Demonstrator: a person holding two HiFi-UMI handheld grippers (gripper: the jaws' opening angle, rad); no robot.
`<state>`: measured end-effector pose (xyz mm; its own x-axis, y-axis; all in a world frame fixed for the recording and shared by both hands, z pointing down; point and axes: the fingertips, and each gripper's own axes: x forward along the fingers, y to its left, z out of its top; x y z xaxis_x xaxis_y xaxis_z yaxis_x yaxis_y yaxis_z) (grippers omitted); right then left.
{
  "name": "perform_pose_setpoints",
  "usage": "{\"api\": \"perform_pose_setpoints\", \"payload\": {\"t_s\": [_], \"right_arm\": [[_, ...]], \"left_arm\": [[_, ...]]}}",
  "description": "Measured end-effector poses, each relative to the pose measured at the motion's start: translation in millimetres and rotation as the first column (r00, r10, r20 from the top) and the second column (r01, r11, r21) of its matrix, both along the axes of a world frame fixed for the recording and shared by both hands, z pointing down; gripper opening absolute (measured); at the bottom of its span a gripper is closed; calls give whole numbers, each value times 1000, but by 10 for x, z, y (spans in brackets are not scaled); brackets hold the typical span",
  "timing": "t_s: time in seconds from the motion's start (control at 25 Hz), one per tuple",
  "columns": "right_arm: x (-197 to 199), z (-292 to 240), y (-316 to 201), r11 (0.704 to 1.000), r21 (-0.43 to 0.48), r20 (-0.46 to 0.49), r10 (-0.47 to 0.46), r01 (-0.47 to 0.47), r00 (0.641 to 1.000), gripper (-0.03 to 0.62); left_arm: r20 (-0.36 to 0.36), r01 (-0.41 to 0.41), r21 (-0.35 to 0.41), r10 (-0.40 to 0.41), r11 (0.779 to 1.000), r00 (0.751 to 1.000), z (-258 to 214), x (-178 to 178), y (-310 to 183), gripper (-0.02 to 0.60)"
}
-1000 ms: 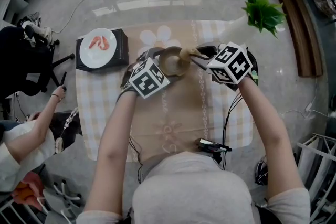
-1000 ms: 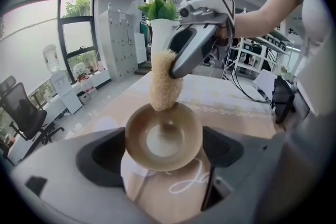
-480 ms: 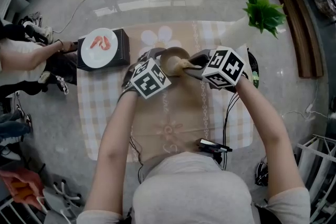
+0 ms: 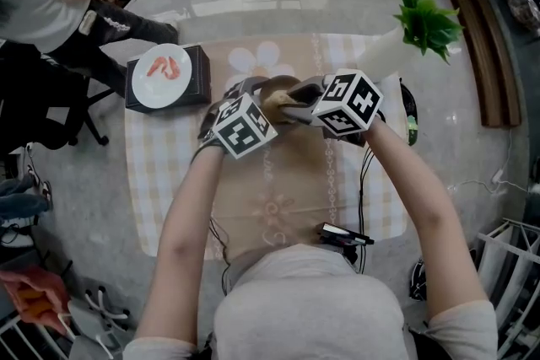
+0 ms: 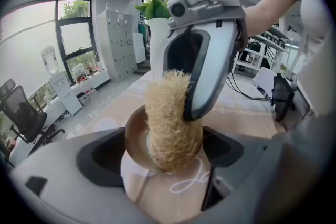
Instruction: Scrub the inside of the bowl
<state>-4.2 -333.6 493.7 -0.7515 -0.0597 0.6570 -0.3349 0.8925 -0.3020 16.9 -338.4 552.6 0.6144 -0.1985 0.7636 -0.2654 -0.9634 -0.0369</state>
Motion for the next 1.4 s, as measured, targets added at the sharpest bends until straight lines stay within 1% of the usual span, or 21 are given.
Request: {"api": "perform_pose_setpoints", "payload": {"t_s": [0.12,0.36,0.48,0.64,0.8,0.88,1.0,1.24,1.4], "right_arm": [[-40,-4,-99,998,20,15,55,-55,998,87],[46,93,-299,983,98,-37,157,-153,987,87],[115,151,-394,971,150,-84,201,-187,976,87],[187,216,-462,958,222,-155,221,-184,963,87],[261,278,-460,955,253,-222,212,-153,952,87],[300,298,-455,957,249,-244,210,-148,947,87],[337,308,-432,964,219,-266,208,-151,941,87],[400,330,-315,983,130,-311,166,-131,936,87],[406,343,-203,991,47,-310,136,-128,941,87]], "left_arm": [[1,-2,1,2,1000,1000,3,1,3,432],[3,-3,3,3,1000,1000,9,0,4,433],[5,-5,5,5,1000,1000,7,2,6,432],[15,-13,9,13,1000,1000,20,-3,9,432],[16,-11,7,11,1000,1000,26,-2,11,432],[17,-11,6,11,1000,1000,28,0,12,431],[16,-11,6,11,1000,1000,28,-2,14,431],[9,-10,7,10,1000,1000,21,16,10,431],[4,-9,5,9,1000,1000,12,17,2,431]]}}
